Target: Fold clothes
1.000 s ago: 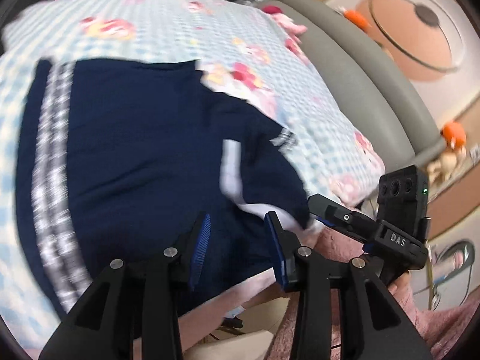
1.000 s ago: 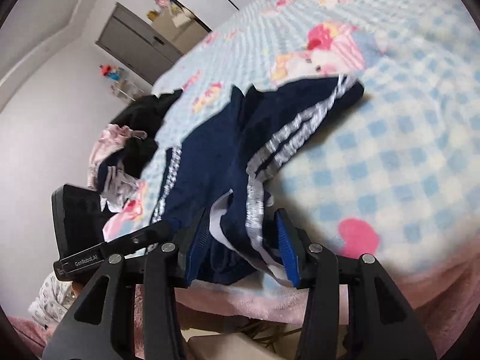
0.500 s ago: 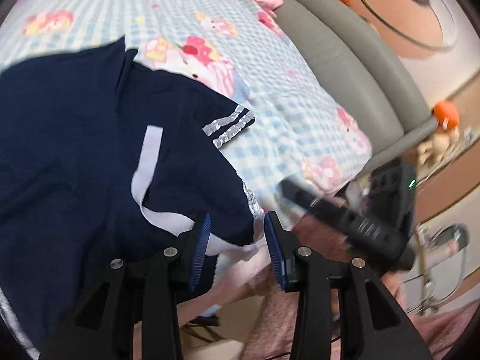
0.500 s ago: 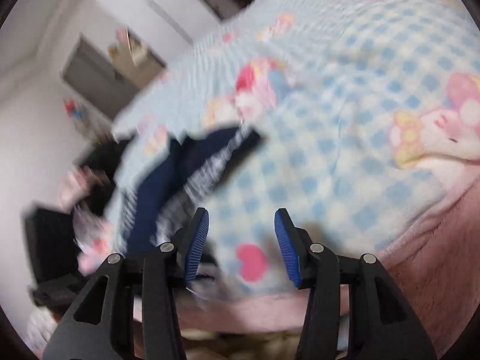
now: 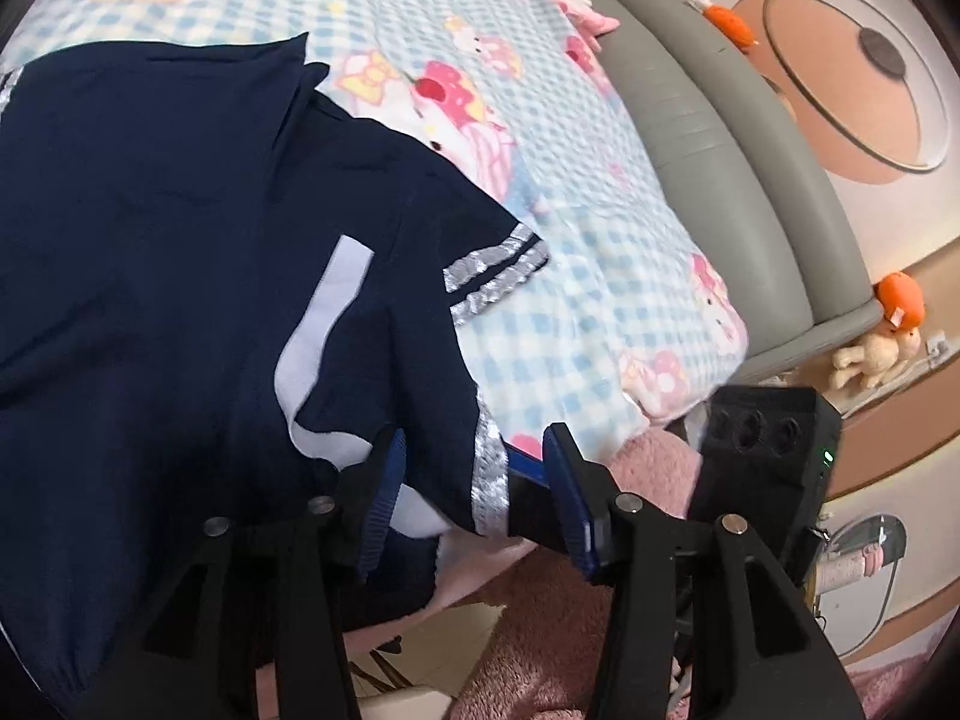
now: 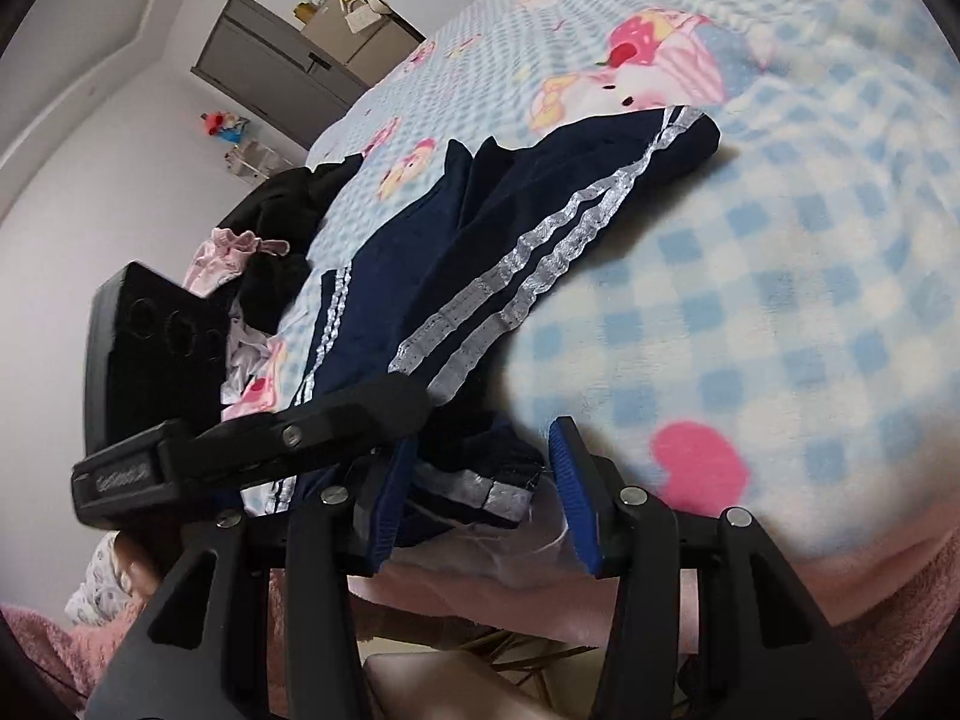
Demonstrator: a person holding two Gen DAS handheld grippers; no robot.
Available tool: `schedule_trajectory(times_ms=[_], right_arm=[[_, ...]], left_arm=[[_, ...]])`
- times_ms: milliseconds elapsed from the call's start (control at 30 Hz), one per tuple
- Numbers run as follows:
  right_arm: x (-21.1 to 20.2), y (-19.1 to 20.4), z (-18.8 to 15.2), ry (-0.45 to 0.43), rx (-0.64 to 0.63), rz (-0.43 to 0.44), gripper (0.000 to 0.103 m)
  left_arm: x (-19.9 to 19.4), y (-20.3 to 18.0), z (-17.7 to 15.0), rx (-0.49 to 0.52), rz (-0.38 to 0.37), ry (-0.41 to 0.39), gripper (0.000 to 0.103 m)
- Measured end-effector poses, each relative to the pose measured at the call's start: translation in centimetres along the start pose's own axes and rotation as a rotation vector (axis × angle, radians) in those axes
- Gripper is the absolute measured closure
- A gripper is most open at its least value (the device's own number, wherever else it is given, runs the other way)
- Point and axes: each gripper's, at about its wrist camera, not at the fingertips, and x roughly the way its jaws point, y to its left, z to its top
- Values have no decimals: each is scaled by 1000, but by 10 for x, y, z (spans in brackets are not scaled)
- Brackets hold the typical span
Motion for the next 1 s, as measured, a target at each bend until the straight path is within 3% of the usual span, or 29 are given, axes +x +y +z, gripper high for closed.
schedule_trajectory(times_ms=[67,133,167,233,400,700,867,1000], right_arm=[[-4,3,-2,-10,-16,-19,55],[-6,6,-2,-14,-46,-78,55],[-7,6,-2,-22,-63,-123,55],[-14,2,1,-63,-45,-161,54],[-18,-14,5,-97,48,-163,53],[18,6,11,-12,-39,-209,47],[27,29,29,20,-178,-275,47],[31,17,24,17,-107,-185,46]], left_arm=[[3,1,3,2,22,11,55],[7,-2,6,29,72,25,83],[7,-5,6,50,109,28,88],[9,-10,7,94,183,34,90],[-15,-15,12,107,168,-38,90],[-54,11,14,20,197,-119,90],[-77,18,12,5,210,-164,90],[-81,38,10,-59,254,-162,90]])
